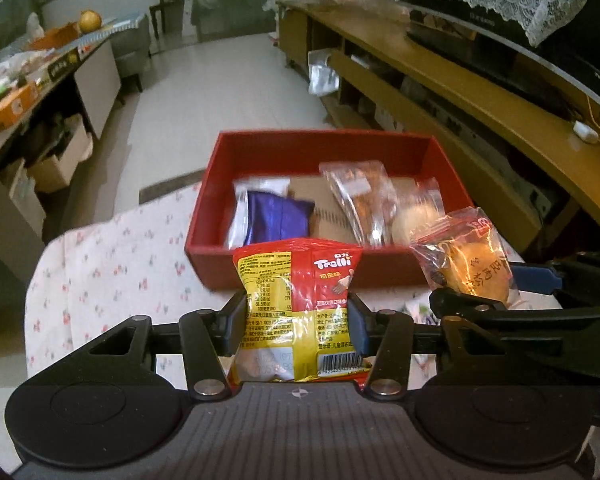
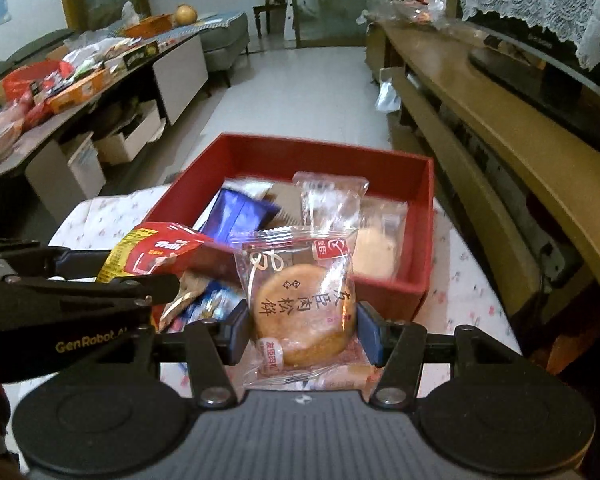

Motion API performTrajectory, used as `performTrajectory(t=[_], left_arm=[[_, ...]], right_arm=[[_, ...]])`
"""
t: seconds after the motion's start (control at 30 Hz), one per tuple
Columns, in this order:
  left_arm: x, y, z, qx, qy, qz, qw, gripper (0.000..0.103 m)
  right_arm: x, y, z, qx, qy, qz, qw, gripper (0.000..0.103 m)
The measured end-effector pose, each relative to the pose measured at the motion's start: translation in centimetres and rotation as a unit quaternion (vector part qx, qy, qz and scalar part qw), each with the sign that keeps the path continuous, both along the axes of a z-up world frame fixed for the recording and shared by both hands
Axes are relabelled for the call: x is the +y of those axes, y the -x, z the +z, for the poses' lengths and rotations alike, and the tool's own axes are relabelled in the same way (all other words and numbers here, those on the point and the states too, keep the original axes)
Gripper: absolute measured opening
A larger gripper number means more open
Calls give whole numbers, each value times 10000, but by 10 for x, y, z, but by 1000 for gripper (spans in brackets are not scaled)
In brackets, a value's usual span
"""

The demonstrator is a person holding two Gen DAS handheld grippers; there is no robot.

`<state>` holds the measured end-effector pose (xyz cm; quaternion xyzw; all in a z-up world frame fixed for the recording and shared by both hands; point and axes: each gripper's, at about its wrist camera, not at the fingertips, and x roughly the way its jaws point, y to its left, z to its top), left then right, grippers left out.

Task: Organize snacks
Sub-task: 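Carry both packs into the red box and open both grippers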

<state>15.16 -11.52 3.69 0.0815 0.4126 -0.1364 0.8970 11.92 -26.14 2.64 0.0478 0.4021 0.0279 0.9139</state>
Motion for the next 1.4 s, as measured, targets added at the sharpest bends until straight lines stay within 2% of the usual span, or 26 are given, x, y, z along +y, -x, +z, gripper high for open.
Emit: performTrajectory(t=[0.43,0.87,1.13,1.4], left_arm=[[-21,-59,7,-240,-4,123,9996,57],[-32,-108,-31,-91,-185,251,9995,57],[-32,-123,-52,109,-169,334,9992,57],[-32,-122,-56,154,-247,350,9990,61]], right_arm=[[-19,-65,8,-171,82,-191,9996,62],[-25,-126,-29,126,258,-205,9994,62],[-21,-141,-49,204,475,-108,9986,63],[-16,-140,-51,243,672,-73,9974,64]])
